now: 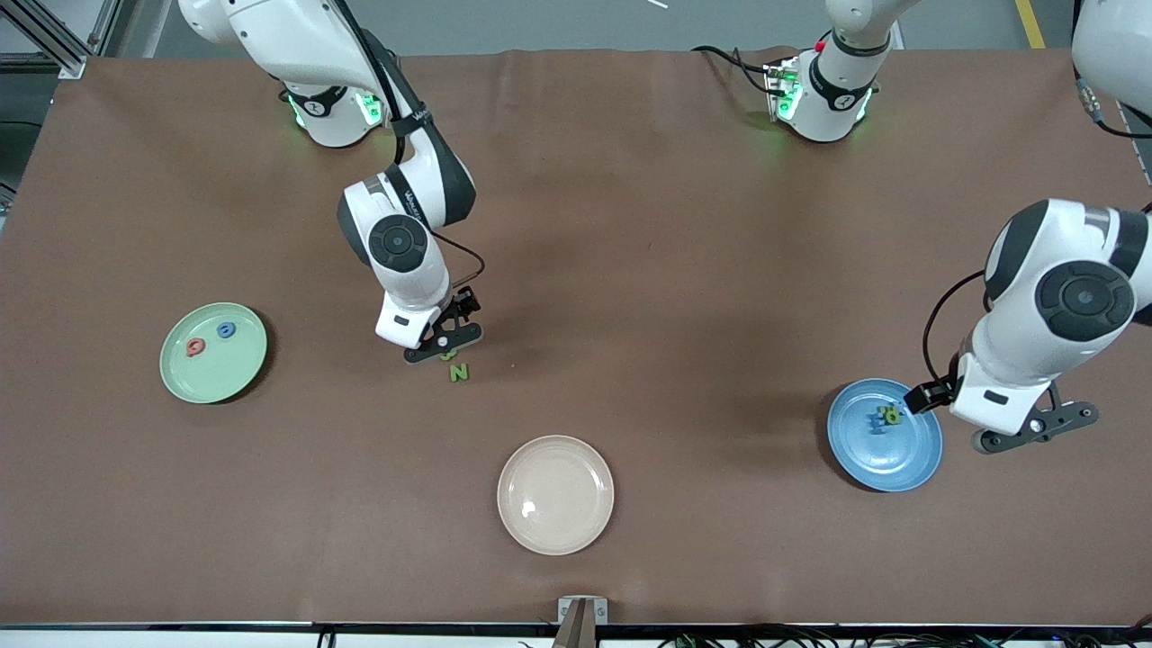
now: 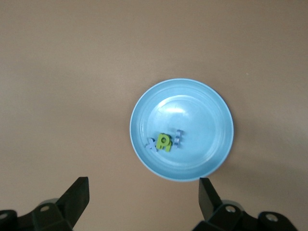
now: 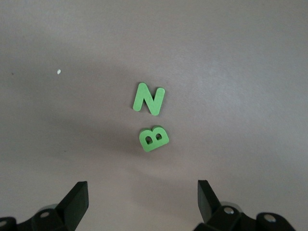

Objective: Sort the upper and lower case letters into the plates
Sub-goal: 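Drop the p in the blue plate while the right gripper reaches the B, then grasp the green B with the right gripper while the left arm withdraws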

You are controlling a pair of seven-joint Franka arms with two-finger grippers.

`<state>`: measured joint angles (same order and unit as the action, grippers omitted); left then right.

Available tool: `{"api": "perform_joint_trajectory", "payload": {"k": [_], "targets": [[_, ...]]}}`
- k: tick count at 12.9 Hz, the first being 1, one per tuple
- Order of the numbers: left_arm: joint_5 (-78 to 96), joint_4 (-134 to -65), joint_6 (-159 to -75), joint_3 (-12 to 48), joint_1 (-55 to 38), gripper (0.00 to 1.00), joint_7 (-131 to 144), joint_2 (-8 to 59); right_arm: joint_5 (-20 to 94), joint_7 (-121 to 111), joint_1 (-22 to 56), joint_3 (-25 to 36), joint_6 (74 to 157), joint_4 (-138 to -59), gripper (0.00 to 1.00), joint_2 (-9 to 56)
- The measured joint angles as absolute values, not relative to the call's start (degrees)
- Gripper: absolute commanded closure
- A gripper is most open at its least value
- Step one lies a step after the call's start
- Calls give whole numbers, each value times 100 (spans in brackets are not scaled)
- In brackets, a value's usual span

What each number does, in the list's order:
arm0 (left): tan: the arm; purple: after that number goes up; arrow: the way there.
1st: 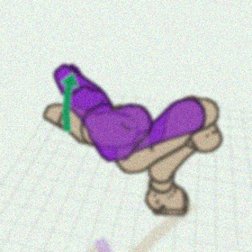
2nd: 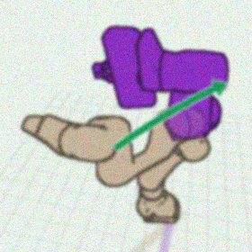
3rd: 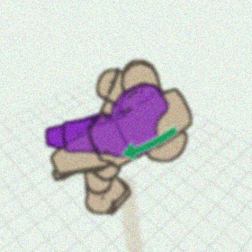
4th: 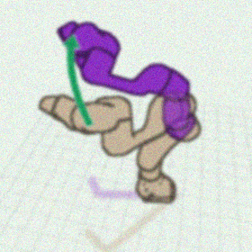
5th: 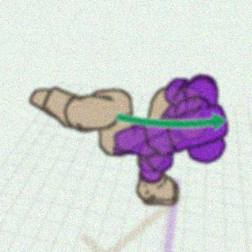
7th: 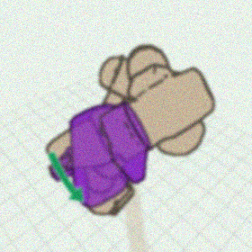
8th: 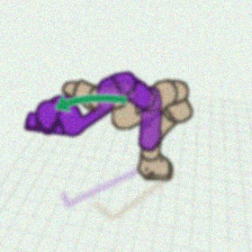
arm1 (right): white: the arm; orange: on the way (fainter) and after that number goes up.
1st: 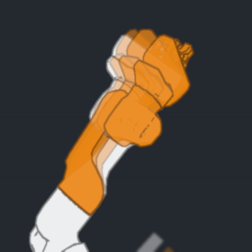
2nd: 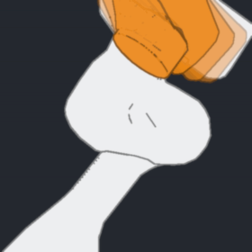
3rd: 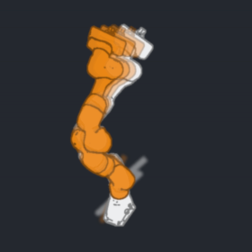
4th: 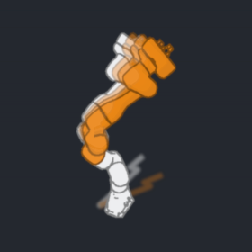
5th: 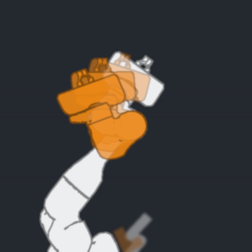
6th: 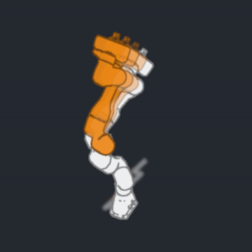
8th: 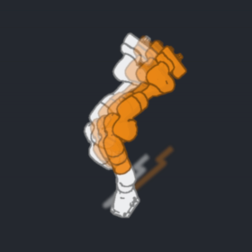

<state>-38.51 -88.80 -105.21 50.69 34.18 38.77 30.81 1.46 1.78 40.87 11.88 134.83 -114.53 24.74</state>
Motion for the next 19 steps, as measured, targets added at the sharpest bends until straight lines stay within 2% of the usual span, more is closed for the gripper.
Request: {"api": "perform_joint_trajectory", "payload": {"k": [5, 9, 14, 17, 19], "targets": [[-3141, -8306, -9571, 5078, 3443, 0, 2777, 2542, 146, -659, 4086, 1191, 13972, -11561, 0, 2702], [-3020, -7949, -9173, 5083, 3449, 0, 2106, 2340, 149, -774, 4063, 1150, 14325, -11566, 0, 2975], [-2471, -7837, -8942, 5082, 3462, 0, 1756, 2002, 357, -1223, 3371, 645, 14501, -11522, 4, 3174], [-2113, -7783, -8908, 5037, 3503, 0, 1561, 1795, 378, -1264, 3260, 561, 14510, -11447, 16, 3221], [-1518, -7781, -8900, 4496, 3257, 0, 1480, 1502, 421, -1264, 3261, 538, 14510, -11419, 25, 3241]]}}
